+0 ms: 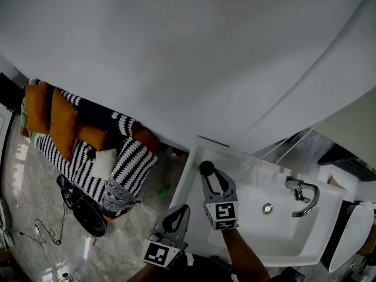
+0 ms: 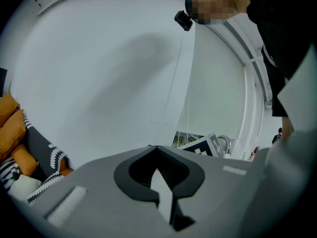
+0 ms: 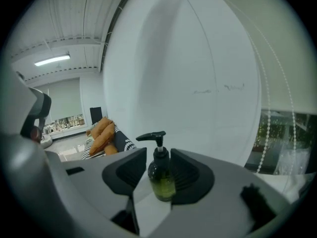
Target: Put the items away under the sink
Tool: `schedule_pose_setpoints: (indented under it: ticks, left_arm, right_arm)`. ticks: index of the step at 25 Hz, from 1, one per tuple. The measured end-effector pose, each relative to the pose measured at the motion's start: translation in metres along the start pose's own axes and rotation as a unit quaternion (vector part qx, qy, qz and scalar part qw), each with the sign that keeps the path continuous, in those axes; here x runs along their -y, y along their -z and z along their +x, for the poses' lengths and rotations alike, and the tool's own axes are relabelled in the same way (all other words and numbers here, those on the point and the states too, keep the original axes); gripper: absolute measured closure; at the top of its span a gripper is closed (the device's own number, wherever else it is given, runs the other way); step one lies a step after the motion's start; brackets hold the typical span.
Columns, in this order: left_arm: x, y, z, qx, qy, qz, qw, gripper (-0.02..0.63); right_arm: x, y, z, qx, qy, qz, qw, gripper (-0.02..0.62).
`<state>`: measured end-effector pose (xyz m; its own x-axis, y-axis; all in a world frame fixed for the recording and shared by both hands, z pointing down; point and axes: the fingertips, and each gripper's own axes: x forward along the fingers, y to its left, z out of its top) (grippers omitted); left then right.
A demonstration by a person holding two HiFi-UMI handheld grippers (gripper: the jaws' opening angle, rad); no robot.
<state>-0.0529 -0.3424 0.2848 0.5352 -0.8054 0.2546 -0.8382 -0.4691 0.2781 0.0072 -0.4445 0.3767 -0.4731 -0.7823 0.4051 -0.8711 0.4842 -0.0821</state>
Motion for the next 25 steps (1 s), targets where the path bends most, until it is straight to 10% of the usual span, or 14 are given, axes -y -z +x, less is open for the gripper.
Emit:
schedule_pose_setpoints:
  ticks: [25]
  left_arm:
    - [-0.011,0.005,-0.011,0.006,-0.021,-0.004,0.9998,0.598]
  right_arm:
    - [0.002,-0.014,0.022,0.028,0.008,-0.028,0.999,0.471]
